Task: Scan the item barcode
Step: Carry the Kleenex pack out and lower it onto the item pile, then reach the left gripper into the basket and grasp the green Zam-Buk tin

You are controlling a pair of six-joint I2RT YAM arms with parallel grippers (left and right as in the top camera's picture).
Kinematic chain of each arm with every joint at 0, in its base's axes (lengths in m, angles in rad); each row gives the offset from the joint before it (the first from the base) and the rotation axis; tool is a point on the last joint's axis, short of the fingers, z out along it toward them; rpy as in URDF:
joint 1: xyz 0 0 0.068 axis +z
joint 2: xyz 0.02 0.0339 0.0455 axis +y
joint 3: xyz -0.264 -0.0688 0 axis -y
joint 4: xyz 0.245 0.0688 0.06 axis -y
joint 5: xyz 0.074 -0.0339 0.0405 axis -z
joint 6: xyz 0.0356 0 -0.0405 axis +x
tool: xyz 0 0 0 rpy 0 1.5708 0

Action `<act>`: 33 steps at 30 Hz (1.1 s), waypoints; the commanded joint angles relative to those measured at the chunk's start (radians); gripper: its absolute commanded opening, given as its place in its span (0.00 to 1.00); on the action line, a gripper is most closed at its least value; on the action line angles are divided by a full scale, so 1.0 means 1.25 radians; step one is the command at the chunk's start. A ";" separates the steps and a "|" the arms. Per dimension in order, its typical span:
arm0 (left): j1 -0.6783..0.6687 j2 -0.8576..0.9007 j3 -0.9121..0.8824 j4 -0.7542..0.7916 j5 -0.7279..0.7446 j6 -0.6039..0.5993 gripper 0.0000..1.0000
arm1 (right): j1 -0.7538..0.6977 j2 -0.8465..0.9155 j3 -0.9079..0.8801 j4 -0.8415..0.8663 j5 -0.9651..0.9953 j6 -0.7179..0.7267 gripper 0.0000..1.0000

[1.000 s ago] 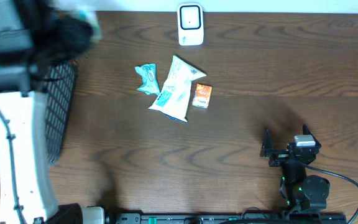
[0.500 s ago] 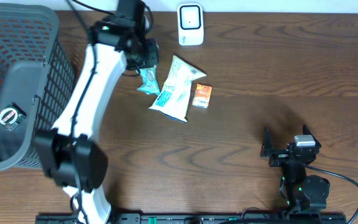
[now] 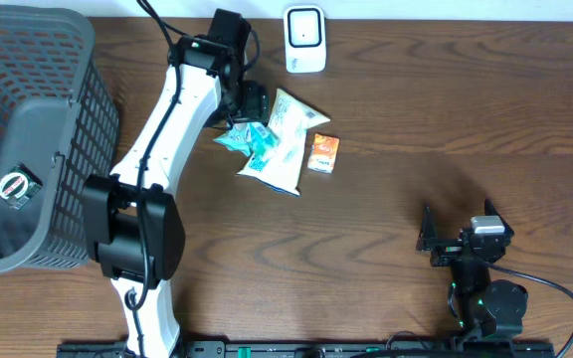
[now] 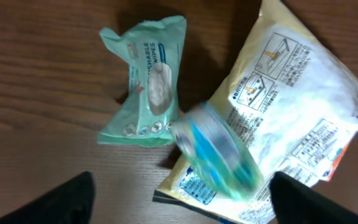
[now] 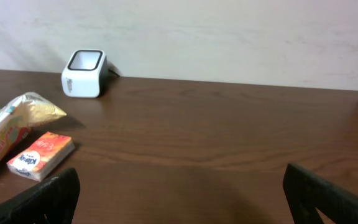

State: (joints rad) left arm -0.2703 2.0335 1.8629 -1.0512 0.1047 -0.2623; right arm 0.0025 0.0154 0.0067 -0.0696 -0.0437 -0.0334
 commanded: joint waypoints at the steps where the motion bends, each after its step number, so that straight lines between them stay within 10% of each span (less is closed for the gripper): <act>1: 0.024 -0.087 0.009 -0.005 -0.010 0.004 0.92 | 0.004 -0.003 -0.001 -0.003 0.006 0.008 0.99; 16: 0.375 -0.425 0.016 0.043 -0.194 0.006 0.94 | 0.004 -0.003 -0.001 -0.003 0.007 0.008 0.99; 33: 0.721 -0.354 -0.123 0.017 -0.289 -0.010 0.94 | 0.004 -0.003 -0.001 -0.003 0.006 0.008 0.99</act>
State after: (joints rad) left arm 0.6022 1.5558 1.7321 -1.0382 -0.2390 -0.2649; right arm 0.0025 0.0154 0.0067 -0.0696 -0.0437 -0.0334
